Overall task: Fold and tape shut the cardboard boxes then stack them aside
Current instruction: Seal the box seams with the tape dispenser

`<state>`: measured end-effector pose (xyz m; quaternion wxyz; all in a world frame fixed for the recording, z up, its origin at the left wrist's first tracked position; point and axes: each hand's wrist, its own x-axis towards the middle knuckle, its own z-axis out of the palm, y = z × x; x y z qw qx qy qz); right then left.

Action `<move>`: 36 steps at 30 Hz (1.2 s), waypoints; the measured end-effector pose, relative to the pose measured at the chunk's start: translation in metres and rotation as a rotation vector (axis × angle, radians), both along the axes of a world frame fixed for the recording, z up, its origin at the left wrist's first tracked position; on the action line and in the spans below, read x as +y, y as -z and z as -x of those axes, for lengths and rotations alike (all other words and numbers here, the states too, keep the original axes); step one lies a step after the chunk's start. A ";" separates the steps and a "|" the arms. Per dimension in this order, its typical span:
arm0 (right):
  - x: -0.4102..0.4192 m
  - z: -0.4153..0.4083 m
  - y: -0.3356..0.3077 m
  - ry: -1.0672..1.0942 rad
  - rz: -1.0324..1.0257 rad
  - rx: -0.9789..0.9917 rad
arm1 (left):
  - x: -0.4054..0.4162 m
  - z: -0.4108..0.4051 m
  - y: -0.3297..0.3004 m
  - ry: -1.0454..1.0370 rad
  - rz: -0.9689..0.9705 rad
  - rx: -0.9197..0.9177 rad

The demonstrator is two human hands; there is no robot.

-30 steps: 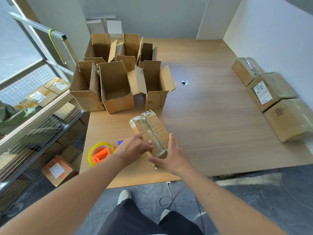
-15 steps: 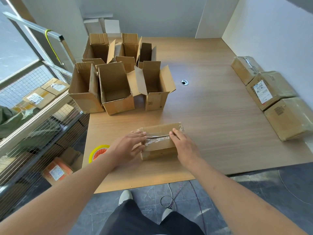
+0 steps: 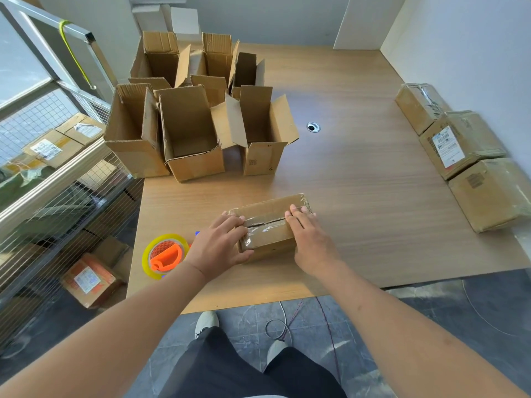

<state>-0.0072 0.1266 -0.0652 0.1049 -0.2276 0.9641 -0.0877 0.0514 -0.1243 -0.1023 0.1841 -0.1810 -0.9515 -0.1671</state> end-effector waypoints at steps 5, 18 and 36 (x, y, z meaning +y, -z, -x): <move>-0.001 0.003 0.003 -0.050 -0.131 -0.010 | 0.007 -0.005 0.004 0.008 0.036 0.025; -0.014 -0.018 0.006 -0.027 0.127 0.291 | 0.019 -0.028 -0.007 -0.059 0.127 -0.108; -0.026 -0.031 0.018 -0.216 0.130 0.084 | -0.009 -0.024 -0.026 0.155 0.064 -0.043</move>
